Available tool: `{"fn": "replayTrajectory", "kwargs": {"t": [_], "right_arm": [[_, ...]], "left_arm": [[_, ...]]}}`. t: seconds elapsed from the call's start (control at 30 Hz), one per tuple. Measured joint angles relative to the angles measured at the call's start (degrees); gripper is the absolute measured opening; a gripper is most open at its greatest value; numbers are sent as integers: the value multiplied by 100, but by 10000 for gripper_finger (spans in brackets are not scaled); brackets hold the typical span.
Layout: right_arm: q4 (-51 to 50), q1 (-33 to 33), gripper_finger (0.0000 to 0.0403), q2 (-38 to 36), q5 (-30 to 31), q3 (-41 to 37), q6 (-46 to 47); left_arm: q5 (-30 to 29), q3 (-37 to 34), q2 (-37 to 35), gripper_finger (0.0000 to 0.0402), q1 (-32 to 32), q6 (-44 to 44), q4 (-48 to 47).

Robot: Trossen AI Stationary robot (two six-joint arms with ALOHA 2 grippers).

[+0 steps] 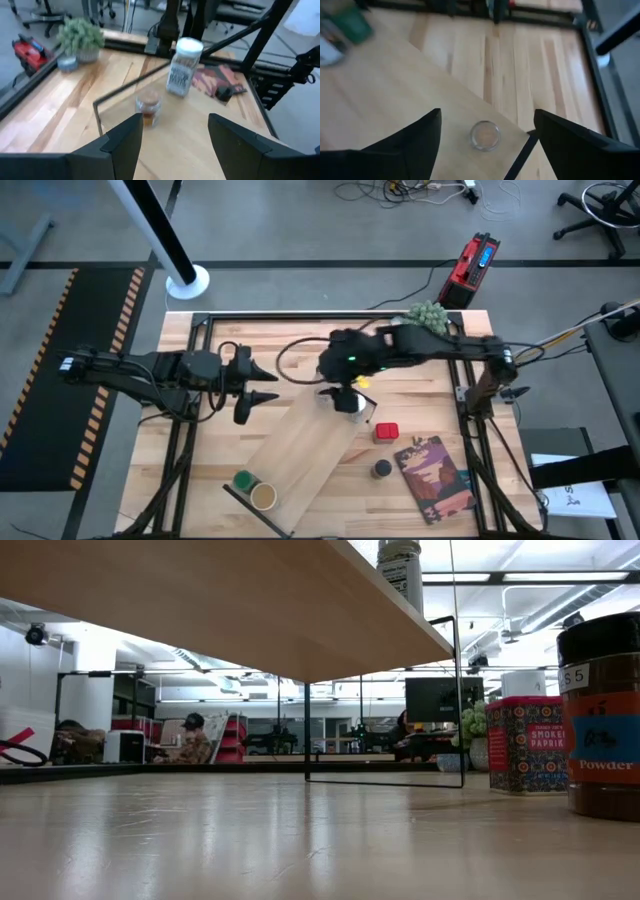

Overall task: Shelf spices
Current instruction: Put the red seasoning can on the shelf

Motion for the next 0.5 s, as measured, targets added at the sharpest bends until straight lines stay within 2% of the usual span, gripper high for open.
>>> {"fn": "replayTrajectory", "kwargs": {"t": [0.13, 0.37, 0.5], "right_arm": [[81, 288, 290, -587, 73, -176, 71], [201, 979, 274, -1364, 1257, -1311, 482], [424, 1236, 270, -1767, 1515, -2062, 825]], "left_arm": [[-36, 0, 0, 215, -75, 226, 460], [-52, 0, 27, 215, -524, 692, 1358], [-90, 0, 141, 215, -900, 849, 1689]]}}
